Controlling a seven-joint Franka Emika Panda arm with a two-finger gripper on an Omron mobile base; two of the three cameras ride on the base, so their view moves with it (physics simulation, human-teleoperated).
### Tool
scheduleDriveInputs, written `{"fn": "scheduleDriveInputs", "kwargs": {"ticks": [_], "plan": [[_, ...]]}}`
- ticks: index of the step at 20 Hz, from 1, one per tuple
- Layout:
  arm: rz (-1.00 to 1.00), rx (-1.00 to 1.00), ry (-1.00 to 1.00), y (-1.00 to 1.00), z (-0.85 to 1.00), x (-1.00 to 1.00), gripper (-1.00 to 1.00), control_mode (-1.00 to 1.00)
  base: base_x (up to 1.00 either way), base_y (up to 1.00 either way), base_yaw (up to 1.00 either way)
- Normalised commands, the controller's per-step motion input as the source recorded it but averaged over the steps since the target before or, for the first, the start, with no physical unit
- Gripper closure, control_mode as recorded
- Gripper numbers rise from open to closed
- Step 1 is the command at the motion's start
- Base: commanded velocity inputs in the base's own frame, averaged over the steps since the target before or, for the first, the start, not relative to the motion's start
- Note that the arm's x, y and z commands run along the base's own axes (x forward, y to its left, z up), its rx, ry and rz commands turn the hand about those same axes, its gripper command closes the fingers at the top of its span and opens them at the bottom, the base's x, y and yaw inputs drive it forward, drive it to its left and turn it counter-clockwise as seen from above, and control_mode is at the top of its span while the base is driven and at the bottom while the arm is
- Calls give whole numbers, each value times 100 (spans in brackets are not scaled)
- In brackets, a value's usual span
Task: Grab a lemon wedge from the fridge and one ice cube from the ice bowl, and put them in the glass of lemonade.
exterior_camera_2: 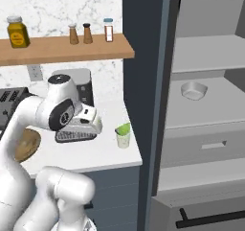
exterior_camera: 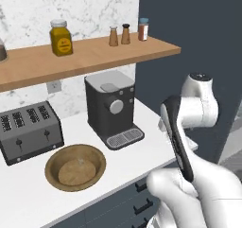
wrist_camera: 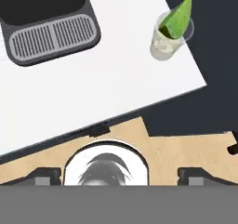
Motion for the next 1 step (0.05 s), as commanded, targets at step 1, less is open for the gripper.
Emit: {"fn": "scheduleDriveInputs", "kwargs": {"ticks": [1], "plan": [[7,2,-9,36,29,-41,-100,-100,0,0,0]]}}
